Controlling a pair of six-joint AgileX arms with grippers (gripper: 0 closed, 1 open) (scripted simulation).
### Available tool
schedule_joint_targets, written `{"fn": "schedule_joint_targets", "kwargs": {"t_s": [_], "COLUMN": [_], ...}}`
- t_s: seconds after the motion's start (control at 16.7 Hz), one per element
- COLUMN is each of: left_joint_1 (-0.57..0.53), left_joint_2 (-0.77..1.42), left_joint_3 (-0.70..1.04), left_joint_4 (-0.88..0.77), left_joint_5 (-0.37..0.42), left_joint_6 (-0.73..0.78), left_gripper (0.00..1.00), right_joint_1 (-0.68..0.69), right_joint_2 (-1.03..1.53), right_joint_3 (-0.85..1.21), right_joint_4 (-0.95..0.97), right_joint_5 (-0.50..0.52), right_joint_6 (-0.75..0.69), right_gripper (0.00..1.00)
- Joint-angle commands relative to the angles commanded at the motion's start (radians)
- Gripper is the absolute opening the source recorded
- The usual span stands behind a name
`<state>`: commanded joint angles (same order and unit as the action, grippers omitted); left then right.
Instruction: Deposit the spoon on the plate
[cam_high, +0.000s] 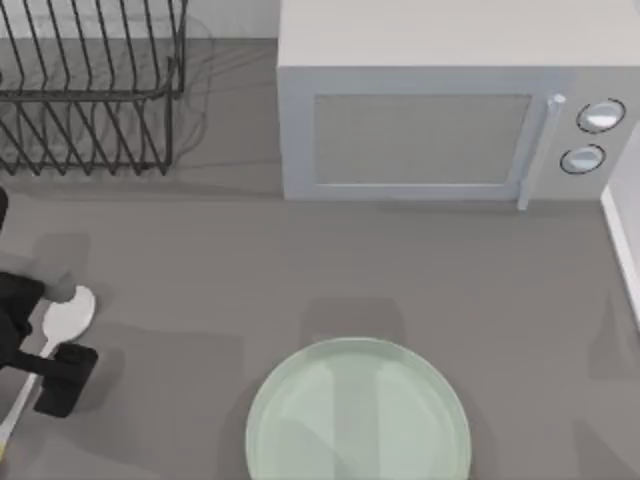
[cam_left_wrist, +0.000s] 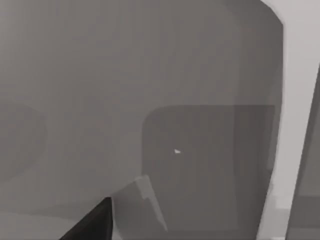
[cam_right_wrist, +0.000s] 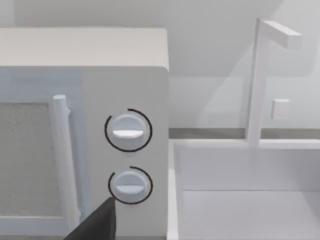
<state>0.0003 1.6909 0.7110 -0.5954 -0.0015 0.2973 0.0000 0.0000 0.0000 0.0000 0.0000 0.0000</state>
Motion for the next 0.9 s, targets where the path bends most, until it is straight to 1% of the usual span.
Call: {"fn": "schedule_joint_targets", "kwargs": {"t_s": [0.24,0.9], "left_joint_1": [0.0,0.0], "left_joint_2": [0.001,0.001], "left_joint_3": [-0.001,-0.001], "left_joint_4": [0.002,0.002], "left_joint_5": [0.0,0.0], "left_joint_6": [0.0,0.0], "left_gripper": [1.0,0.17], "right_joint_1": [0.0,0.0], "right_joint_2": [0.0,0.0], "right_joint_3": [0.0,0.0], "right_joint_4": [0.0,0.0], "right_joint_5": [0.0,0.0], "right_joint_6": [0.0,0.0], "right_gripper": [1.0,1.0]}}
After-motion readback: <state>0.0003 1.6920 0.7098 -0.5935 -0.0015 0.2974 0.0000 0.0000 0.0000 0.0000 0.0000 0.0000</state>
